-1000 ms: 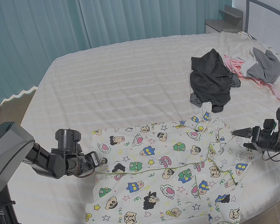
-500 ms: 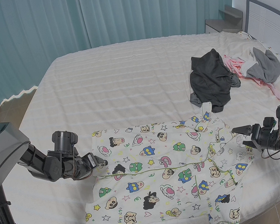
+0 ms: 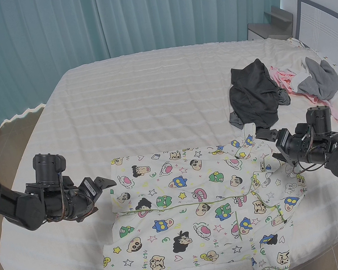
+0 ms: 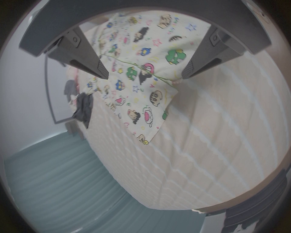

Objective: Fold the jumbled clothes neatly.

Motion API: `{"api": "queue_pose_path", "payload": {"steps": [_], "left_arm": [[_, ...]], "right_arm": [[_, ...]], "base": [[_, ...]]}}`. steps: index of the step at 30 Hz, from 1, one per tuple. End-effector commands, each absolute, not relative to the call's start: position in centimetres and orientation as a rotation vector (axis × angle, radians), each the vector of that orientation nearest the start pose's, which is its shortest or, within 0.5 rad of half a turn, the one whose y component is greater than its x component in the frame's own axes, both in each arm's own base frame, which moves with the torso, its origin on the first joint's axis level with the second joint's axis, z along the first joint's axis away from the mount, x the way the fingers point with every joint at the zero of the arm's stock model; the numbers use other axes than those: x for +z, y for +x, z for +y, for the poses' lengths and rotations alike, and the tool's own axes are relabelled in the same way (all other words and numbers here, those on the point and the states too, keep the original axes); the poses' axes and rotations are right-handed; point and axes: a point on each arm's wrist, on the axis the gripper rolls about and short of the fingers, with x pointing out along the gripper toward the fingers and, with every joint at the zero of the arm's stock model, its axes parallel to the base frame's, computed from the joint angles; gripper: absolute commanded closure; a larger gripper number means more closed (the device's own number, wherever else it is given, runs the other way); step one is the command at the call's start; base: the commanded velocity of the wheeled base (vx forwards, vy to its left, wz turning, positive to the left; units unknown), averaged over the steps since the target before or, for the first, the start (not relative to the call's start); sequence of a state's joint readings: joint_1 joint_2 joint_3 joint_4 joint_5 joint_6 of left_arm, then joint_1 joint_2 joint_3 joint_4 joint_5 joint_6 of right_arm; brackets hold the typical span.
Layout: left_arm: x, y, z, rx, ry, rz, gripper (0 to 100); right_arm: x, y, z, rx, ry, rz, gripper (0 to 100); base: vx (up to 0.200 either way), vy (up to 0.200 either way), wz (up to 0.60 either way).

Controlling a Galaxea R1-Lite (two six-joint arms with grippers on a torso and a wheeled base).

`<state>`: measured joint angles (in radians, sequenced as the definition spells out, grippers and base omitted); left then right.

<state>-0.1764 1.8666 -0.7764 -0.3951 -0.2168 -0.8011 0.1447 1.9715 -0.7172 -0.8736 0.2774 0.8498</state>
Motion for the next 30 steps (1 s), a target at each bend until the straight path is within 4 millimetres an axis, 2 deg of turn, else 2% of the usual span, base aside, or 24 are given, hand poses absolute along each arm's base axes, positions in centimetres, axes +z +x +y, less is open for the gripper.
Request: {"api": "queue_pose_path", "payload": {"steps": [1,3,8,15,22,30], "left_arm": [[13.5,27.1,-5.5,-0.154,-0.945,0.746,0],[13.5,26.7,-5.5,-0.182,-0.990,0.761,0],[12.8,25.5,-5.6,-0.240,-1.014,0.761,0],[12.4,24.7,-5.8,-0.253,-1.066,0.748,0],[11.6,24.1,-5.7,-0.231,-1.073,0.774,0],[11.5,24.0,-5.7,-0.231,-1.074,0.780,0]], "right_arm": [[9.8,35.4,7.5,0.219,0.839,0.557,0],[9.5,35.7,7.6,0.213,0.840,0.564,0],[7.9,37.2,7.7,0.129,0.825,0.551,0],[6.5,38.1,8.4,0.120,0.816,0.574,0],[4.5,39.5,9.5,0.054,0.789,0.600,0],[3.5,39.3,9.8,0.027,0.774,0.649,0]], "base": [[0.000,0.000,0.00],[0.000,0.000,0.00],[0.200,0.000,0.00],[0.200,0.000,0.00],[0.000,0.000,0.00],[0.000,0.000,0.00]]}}
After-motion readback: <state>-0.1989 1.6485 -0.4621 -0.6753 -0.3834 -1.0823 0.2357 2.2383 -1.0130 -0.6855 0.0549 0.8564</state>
